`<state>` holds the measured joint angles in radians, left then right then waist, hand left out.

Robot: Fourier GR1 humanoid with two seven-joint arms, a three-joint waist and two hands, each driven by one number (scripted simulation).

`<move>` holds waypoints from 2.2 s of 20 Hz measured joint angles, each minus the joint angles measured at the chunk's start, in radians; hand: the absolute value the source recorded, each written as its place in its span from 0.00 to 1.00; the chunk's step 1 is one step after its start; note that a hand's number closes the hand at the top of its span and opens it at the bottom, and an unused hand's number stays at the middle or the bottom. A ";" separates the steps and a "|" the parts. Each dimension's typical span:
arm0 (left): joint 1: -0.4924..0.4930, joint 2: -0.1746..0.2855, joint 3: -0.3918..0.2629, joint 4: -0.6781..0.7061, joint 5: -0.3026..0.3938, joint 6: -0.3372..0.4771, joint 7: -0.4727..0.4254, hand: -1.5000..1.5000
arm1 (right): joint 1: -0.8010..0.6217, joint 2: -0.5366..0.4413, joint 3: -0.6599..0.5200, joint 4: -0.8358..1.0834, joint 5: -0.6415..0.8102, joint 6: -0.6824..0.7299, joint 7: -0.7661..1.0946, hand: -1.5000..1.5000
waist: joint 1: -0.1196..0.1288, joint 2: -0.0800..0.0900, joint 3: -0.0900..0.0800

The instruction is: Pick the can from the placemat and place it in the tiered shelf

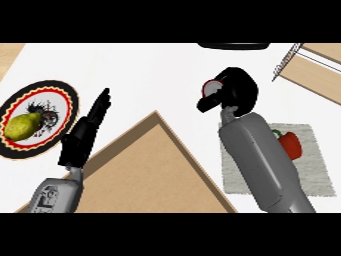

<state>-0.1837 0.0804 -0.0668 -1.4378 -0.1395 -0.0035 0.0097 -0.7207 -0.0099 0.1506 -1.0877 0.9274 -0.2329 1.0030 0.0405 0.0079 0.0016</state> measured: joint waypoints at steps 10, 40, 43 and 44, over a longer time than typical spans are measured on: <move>0.000 0.004 0.014 -0.005 0.005 -0.001 0.021 0.50 | -0.203 0.004 -0.005 -0.009 0.142 -0.172 0.050 1.00 | -0.024 -0.008 -0.002; -0.018 0.009 0.047 0.031 0.005 -0.008 0.005 0.50 | -0.475 -0.261 -0.321 -0.035 0.576 0.051 0.066 1.00 | -0.036 -0.007 -0.002; -0.015 0.002 0.045 0.040 0.002 -0.006 -0.006 0.50 | -0.477 -0.285 -0.341 -0.005 0.582 0.042 0.044 1.00 | -0.035 -0.007 -0.002; -0.019 0.000 0.042 0.034 0.001 -0.006 0.001 0.50 | -0.485 -0.304 -0.350 0.009 0.577 0.044 0.030 1.00 | -0.034 -0.006 -0.002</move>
<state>-0.2027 0.0807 -0.0250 -1.4041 -0.1387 -0.0094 0.0111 -1.2060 -0.3136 -0.1995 -1.0790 1.5047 -0.1892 1.0329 0.0067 0.0015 -0.0004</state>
